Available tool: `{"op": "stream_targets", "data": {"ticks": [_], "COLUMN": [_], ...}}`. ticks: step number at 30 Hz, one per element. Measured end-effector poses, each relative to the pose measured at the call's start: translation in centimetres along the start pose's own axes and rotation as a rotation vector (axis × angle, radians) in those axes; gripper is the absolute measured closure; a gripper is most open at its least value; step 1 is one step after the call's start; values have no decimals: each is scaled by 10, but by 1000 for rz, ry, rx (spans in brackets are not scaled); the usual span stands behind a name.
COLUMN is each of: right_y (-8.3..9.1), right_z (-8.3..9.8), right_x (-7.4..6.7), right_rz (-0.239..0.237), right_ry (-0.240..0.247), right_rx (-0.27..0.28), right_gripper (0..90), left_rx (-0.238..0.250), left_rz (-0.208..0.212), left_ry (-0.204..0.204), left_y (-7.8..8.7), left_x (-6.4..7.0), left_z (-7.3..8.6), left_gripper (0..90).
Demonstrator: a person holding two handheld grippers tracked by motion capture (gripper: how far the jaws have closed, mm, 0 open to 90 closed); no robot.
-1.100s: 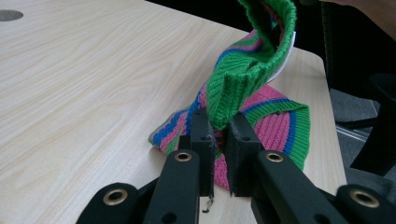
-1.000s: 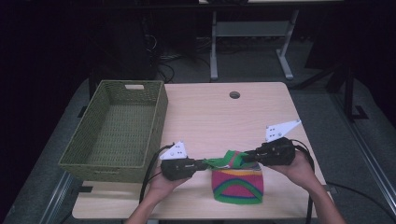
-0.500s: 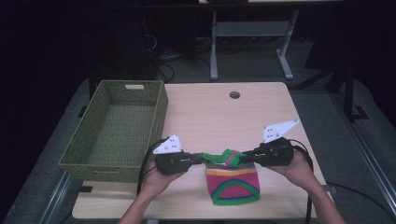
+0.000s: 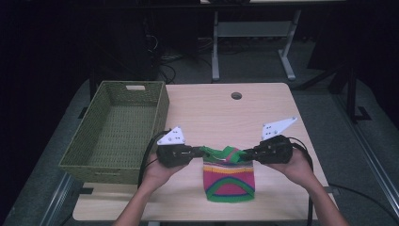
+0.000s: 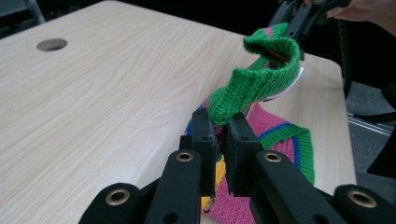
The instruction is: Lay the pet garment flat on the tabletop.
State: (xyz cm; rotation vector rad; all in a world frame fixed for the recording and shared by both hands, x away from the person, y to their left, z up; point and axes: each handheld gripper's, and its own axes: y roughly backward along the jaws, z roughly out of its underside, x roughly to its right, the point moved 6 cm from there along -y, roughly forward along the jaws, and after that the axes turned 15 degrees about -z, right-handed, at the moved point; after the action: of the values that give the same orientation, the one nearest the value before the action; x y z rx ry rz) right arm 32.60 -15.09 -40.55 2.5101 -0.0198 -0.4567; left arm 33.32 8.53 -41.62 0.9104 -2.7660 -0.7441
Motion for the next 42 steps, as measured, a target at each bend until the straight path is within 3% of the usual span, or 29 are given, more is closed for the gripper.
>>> {"op": "stream_targets", "data": {"ticks": [15, 22, 37, 39, 42], "right_y": [6, 8, 8, 9, 12], "right_z": [2, 6, 11, 10, 6], "right_x": [23, 36, 58, 64, 77], "right_rz": [40, 65, 102, 123, 203], "right_ry": [-45, -75, -108, -118, -148], "right_rx": [1, 7, -2, 10, 57], "right_gripper": [821, 816, 804, 778, 671], "left_rx": [-31, -53, -97, -92, -121], "left_rz": [-44, -46, -88, -111, -161], "left_ry": [48, 78, 125, 128, 139], "left_y": [-25, -38, -62, -65, -74], "left_x": [-8, -10, -20, -23, -31], "left_z": [4, 8, 6, 4, 2], "left_gripper": [834, 830, 822, 786, 648]}}
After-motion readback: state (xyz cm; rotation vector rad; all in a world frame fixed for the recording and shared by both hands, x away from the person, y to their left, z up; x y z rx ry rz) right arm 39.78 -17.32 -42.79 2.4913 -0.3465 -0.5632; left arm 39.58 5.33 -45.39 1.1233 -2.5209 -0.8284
